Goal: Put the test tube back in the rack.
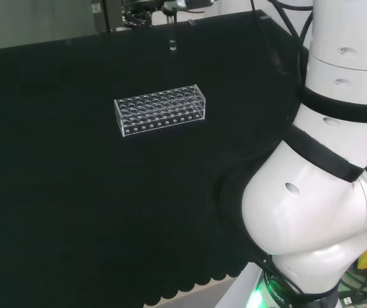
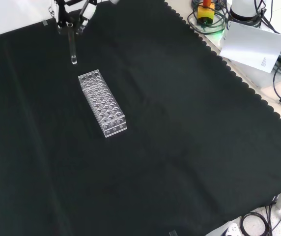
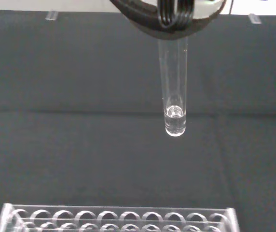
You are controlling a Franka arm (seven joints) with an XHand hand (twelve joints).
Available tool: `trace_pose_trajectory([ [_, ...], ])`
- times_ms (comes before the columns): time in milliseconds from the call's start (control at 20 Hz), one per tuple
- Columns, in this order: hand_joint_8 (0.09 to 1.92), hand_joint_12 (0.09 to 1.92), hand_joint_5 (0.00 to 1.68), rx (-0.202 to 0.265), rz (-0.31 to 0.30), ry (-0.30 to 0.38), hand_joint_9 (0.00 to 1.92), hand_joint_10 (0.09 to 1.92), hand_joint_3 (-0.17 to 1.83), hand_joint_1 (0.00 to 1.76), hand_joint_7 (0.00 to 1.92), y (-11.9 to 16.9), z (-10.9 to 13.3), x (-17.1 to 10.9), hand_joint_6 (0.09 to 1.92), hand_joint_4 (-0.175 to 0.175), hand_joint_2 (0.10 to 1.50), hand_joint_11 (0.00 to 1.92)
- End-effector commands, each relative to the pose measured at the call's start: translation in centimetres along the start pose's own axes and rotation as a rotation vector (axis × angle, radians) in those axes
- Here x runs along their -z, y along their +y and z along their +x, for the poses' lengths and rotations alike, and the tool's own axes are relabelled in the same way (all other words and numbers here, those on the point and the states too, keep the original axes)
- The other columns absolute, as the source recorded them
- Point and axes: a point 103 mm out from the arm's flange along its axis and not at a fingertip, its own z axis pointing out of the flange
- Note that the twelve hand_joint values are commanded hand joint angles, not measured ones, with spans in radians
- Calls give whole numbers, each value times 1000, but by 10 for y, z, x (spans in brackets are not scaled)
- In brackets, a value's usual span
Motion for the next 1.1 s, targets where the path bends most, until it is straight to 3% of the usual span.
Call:
trace_pose_trajectory([
  [50,947,1036,1244,31,2,45,1181,644,0,1415,1239,6,18,-6,226,-175,1005,1064],
  [500,954,1035,1246,42,45,97,1182,645,0,1415,1233,4,28,-42,222,-175,1005,1065],
  [1100,954,1035,1246,63,82,111,1181,647,0,1415,1233,8,41,-67,220,-175,1005,1065],
])
